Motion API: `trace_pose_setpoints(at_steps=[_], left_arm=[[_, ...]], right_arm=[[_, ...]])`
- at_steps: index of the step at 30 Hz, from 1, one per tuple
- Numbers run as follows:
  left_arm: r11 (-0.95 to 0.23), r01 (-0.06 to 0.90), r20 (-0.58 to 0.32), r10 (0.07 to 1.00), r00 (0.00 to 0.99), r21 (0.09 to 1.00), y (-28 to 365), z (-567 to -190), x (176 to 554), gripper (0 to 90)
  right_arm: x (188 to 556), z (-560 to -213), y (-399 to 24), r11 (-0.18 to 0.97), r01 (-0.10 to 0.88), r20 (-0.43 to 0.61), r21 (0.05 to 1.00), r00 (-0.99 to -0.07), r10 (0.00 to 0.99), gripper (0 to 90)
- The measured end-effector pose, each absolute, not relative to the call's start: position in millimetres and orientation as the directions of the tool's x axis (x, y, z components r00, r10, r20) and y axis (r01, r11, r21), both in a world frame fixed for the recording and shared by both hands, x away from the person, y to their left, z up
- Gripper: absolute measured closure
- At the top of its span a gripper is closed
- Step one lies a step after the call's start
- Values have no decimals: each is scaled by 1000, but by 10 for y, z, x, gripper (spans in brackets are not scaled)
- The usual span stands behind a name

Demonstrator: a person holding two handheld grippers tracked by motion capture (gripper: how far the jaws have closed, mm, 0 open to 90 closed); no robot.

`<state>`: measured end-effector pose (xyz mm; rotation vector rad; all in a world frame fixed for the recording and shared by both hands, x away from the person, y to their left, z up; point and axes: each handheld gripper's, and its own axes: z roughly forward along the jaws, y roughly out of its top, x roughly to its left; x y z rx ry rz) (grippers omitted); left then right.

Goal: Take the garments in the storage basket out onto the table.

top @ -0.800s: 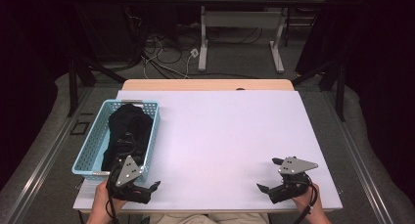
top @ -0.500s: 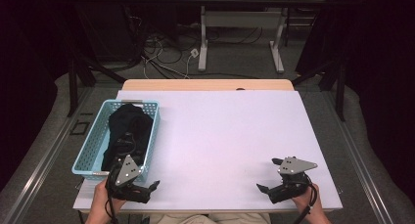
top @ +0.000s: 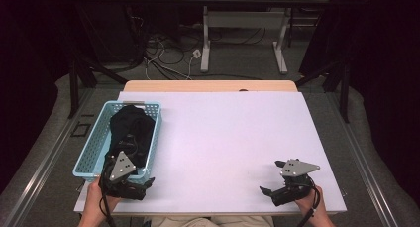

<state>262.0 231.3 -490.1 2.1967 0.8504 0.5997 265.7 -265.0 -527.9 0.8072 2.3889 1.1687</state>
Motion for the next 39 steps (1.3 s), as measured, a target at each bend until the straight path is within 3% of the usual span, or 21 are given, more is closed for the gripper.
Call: trace_pose_setpoints(at_steps=[16, 39], left_arm=[[-541, 443, 194, 762, 618, 715, 2458, -4756, 2886, 0], [-506, 521, 171, 810, 561, 688, 2604, -4692, 3506, 0]], right_arm=[[2661, -5282, -2639, 494, 340, -69, 800, -766, 639, 4], [2658, -5285, -2630, 496, 336, -76, 801, -764, 641, 4]])
